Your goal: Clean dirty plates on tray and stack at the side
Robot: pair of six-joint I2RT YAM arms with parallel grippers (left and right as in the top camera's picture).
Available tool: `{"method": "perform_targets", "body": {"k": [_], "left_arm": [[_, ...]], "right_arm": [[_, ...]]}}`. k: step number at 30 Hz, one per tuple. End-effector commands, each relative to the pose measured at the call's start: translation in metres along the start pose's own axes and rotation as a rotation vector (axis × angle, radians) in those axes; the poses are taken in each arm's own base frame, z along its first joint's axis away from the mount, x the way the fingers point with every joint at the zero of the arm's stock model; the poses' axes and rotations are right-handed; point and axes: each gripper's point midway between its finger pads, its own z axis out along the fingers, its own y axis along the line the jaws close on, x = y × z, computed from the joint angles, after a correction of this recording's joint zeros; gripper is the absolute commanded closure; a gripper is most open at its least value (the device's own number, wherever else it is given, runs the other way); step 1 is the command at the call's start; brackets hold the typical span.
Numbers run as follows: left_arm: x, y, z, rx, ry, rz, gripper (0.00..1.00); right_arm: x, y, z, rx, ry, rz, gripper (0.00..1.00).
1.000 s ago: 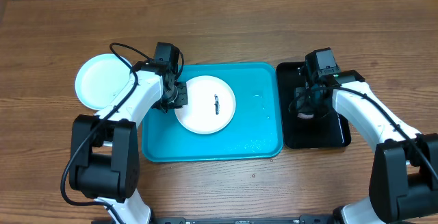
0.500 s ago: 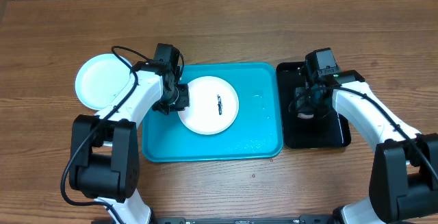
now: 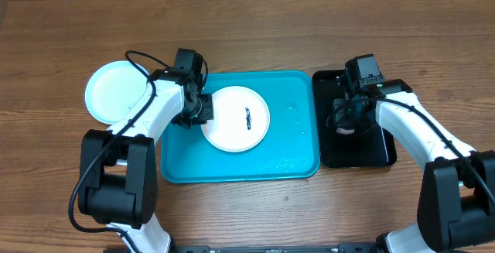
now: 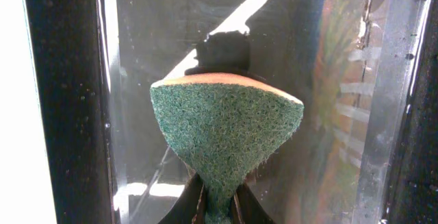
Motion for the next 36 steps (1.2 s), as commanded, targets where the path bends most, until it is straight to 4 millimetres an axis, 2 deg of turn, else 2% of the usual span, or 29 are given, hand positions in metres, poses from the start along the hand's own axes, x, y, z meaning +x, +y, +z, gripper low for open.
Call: {"method": "perform_targets", "body": {"k": [1,7,13,18,21,24,31,36], "left_arm": [[0.0043,0.0012,0.0083,-0.012,0.023,0.010,0.83],[0.0062,0.0017,0.0083,-0.014,0.031,0.004,0.90],[0.0070,0.0012,0.0083,-0.011,0.034,-0.006,0.91],[0.0094,-0.0070,0.0081,0.036,0.048,-0.012,0.94],[0.0094,-0.0066,0.0081,0.034,0.048,-0.012,0.94],[0.0089,-0.0066,0.0081,0.034,0.046,-0.012,0.89],[0.0059,-0.0074,0.0082,0.037,0.034,-0.011,0.93],[0.0055,-0.0064,0.0085,0.031,0.032,-0.011,0.92]], "right_arm": [[-0.0138,0.0011,-0.0123,-0.011,-0.051,0.007,0.91],[-0.0130,0.0010,-0.0123,-0.010,-0.047,0.007,0.91],[-0.0130,0.0010,-0.0123,-0.010,-0.047,0.007,0.91],[-0.0130,0.0010,-0.0123,-0.010,-0.047,0.007,0.91],[-0.0130,0.0010,-0.0123,-0.010,-0.047,0.007,0.91],[-0.0131,0.0010,-0.0123,-0.010,-0.048,0.007,0.91],[-0.0130,0.0010,-0.0123,-0.010,-0.047,0.007,0.91],[-0.0130,0.0010,-0.0123,-0.010,-0.047,0.007,0.91]]}}
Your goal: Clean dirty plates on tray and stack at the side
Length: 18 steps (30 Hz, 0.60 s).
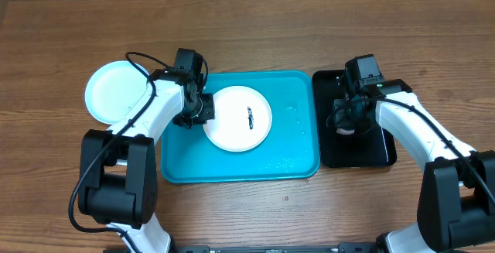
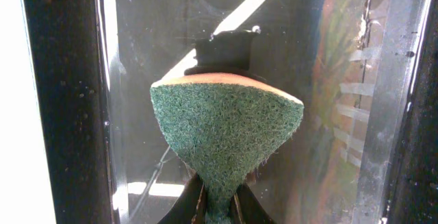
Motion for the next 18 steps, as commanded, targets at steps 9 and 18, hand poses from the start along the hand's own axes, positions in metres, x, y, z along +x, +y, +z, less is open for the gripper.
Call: {"method": "perform_targets", "body": {"k": [9,18], "left_arm": [[0.0042,0.0017,0.0087,-0.014,0.022,-0.004,0.87],[0.0034,0.0017,0.0092,-0.014,0.020,-0.003,0.87]], "right_arm": [[-0.0140,0.0011,-0.0123,-0.011,-0.052,0.007,0.91],[-0.0140,0.0011,-0.0123,-0.010,-0.052,0.007,0.91]]}}
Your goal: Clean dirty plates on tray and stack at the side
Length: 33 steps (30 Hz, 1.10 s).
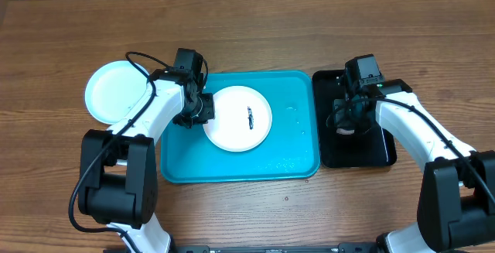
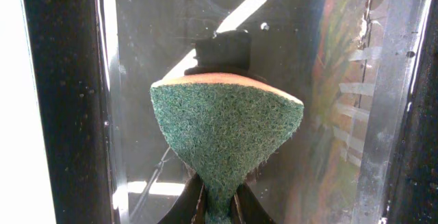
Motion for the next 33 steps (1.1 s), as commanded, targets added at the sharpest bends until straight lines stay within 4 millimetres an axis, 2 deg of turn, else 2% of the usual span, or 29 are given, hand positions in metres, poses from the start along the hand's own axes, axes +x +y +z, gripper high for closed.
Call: {"method": "perform_targets", "body": {"k": [1,27,33], "left_arm": [[0.0042,0.0019,0.0092,-0.015,0.023,-0.003,0.87],[0.0053,0.0031,0.0126,-0.017,0.020,0.042,0.84],[0.0061,0.0036,0.0153,-0.017,0.017,0.042,0.89]], "right_arm": [[-0.0140,0.0010,-0.0123,-0.010,-0.052,0.007,0.91],[-0.0140,0.0010,-0.0123,-0.010,-0.052,0.007,0.90],[-0.0140,0.0010,-0.0123,-0.010,-0.052,0.007,0.90]]}}
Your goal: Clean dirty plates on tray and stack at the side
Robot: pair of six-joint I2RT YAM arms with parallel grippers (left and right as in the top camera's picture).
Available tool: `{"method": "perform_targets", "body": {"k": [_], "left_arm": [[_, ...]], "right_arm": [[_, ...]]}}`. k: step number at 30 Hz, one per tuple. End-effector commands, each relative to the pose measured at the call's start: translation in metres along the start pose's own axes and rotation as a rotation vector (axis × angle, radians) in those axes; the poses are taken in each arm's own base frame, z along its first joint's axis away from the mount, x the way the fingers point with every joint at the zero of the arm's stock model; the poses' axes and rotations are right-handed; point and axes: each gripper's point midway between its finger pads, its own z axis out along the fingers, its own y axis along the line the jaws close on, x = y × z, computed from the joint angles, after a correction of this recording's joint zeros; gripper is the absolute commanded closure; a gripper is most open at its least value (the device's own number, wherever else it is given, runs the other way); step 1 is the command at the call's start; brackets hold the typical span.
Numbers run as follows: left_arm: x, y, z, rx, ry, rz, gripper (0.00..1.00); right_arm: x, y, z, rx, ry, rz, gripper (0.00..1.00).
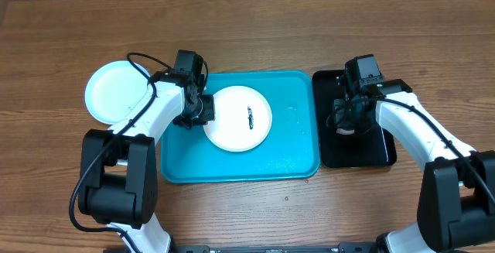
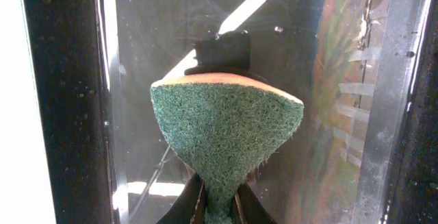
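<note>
A white plate [image 1: 238,119] with a dark smear at its middle lies in the teal tray [image 1: 298,141]. My left gripper [image 1: 203,111] is at the plate's left rim; the overhead view does not show whether its jaws grip the rim. A clean white plate [image 1: 114,92] lies on the table left of the tray. My right gripper [image 2: 217,207] is shut on a green scouring sponge [image 2: 226,135] with an orange back, pinched at its lower end, hanging over the water in the black basin [image 1: 379,148].
The black basin stands right against the tray's right side. Water drops lie on the tray's right half. A black cable loops over the left arm near the clean plate. Wooden table all round.
At every moment the left gripper stayed at the smeared plate's left rim and the right gripper kept the sponge pinched over the basin water. Between the oldest and second moments the plate sat very slightly further right. Only the water's reflections differ afterwards.
</note>
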Motion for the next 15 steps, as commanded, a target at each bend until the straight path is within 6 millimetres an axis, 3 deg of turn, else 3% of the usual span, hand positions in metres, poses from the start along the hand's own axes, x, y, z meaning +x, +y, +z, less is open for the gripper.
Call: {"method": "perform_targets", "body": {"k": [1,5,9,15], "left_arm": [[0.005,0.003,0.010,-0.017,0.025,0.020,0.90],[0.005,0.003,0.010,-0.020,0.024,0.020,0.91],[0.005,0.003,0.010,-0.020,0.023,0.019,0.96],[0.004,0.003,0.010,-0.019,0.021,0.019,0.96]], "right_arm": [[-0.014,0.001,-0.012,-0.010,-0.052,0.008,0.90],[-0.014,0.001,-0.012,-0.010,-0.054,0.007,0.90],[-0.019,0.000,-0.014,-0.004,-0.070,0.008,0.96],[-0.029,0.000,-0.030,0.000,-0.086,0.010,0.96]]}}
